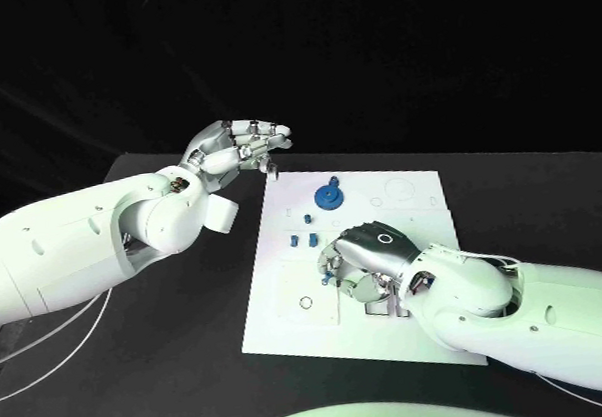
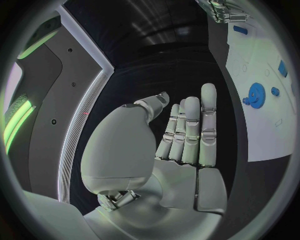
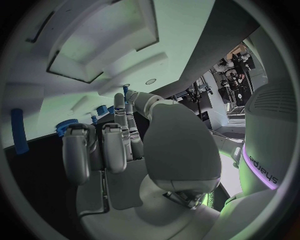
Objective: Assemble the parts on the task board
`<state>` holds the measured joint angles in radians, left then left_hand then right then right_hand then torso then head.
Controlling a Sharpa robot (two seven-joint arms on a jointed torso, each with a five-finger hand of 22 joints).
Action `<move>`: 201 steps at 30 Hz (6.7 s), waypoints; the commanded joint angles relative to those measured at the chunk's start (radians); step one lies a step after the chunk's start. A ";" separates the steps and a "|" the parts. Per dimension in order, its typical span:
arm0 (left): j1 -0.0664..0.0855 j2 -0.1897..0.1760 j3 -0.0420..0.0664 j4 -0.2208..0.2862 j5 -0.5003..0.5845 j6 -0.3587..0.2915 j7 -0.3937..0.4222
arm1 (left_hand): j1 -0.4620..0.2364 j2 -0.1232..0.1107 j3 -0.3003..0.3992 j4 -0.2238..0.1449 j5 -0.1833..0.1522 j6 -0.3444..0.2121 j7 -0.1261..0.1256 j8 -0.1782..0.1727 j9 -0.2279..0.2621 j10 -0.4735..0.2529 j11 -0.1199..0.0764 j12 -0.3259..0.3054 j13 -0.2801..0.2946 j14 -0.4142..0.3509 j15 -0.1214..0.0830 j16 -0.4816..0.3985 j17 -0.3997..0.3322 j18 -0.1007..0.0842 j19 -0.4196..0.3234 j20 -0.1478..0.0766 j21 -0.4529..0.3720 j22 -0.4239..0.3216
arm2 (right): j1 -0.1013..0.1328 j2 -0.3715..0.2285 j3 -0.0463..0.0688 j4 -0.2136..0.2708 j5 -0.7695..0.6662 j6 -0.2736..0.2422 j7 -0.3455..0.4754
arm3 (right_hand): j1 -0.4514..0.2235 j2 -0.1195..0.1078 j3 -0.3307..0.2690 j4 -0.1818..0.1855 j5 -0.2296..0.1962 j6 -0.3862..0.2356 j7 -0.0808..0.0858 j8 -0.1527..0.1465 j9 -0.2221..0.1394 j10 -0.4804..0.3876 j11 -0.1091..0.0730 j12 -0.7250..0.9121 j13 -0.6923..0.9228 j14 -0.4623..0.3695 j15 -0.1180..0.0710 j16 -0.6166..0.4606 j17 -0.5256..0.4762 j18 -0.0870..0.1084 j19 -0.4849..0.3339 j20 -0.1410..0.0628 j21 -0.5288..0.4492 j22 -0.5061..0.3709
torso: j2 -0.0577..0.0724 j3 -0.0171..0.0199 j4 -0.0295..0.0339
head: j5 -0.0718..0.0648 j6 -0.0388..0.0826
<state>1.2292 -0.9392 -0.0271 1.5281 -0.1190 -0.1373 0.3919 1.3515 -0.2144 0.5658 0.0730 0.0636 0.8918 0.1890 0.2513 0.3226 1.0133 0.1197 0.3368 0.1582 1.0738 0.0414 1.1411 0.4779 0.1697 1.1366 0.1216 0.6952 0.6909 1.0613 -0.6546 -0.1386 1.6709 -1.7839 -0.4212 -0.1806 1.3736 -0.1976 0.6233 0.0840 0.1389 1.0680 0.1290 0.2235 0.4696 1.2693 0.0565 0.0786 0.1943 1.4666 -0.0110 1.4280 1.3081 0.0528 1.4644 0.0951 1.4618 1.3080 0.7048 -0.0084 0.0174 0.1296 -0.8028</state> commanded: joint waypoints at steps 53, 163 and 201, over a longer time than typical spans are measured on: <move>0.000 -0.007 0.000 0.000 0.003 0.020 -0.006 | 0.005 0.009 0.000 -0.004 -0.004 -0.006 0.002 -0.007 -0.001 -0.008 0.002 0.008 -0.002 -0.005 0.001 0.005 -0.002 0.014 0.008 0.003 -0.009 -0.004 | 0.044 -0.146 0.016 0.112 -0.005 -0.021 -0.029 | -0.083 -0.058 -0.086 0.045 0.013 -0.134 0.036 -0.094 -0.037 -0.139 0.044 0.006 -0.032 0.039 0.028 -0.020 -0.055 0.005 -0.018 0.024 -0.078 0.031 | -0.001 0.0012 -0.0017 | -0.024 0.015; 0.000 0.028 -0.003 -0.022 0.003 0.027 -0.009 | 0.009 0.015 -0.001 -0.006 -0.004 -0.004 0.001 -0.006 -0.001 -0.008 0.001 0.014 -0.001 -0.007 0.000 0.006 -0.005 0.015 0.011 0.003 -0.013 -0.008 | 0.009 0.025 -0.002 0.099 0.024 0.057 -0.030 | 0.059 0.023 -0.057 0.108 -0.032 0.022 -0.003 -0.046 -0.040 -0.011 0.004 0.034 -0.073 0.048 -0.006 0.014 -0.036 -0.011 0.024 -0.008 -0.033 0.108 | -0.002 -0.0011 -0.0041 | -0.006 0.011; 0.000 0.022 -0.003 -0.019 0.003 0.027 -0.012 | 0.008 0.015 -0.002 -0.005 -0.004 -0.004 0.001 -0.006 -0.001 -0.009 0.001 0.016 -0.001 -0.007 0.000 0.006 -0.005 0.014 0.011 0.003 -0.014 -0.009 | -0.008 0.061 -0.010 0.047 -0.003 0.144 -0.054 | 0.047 0.019 -0.055 0.104 -0.032 0.019 -0.002 -0.044 -0.036 -0.010 0.005 0.031 -0.073 0.048 -0.005 0.015 -0.033 -0.012 0.024 -0.008 -0.033 0.109 | -0.003 -0.0018 -0.0046 | -0.005 0.001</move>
<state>1.2289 -0.9182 -0.0306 1.5057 -0.1191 -0.1246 0.3750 1.3594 -0.2064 0.5658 0.0730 0.0638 0.8918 0.1890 0.2513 0.3231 1.0134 0.1198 0.3496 0.1582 1.0739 0.0413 1.1410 0.4734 0.1696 1.1400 0.1251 0.6842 0.6832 1.0568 -0.5963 -0.1463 1.7181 -1.7701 -0.3113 -0.2246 1.4302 -0.1832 0.5628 0.1887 0.1046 1.0811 0.1263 0.1708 0.4020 1.2572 0.0618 0.1136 0.1198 1.4665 -0.0075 1.4397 1.2745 0.0534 1.4680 0.0949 1.4269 1.3074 0.7017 -0.0097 0.0130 0.1247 -0.8022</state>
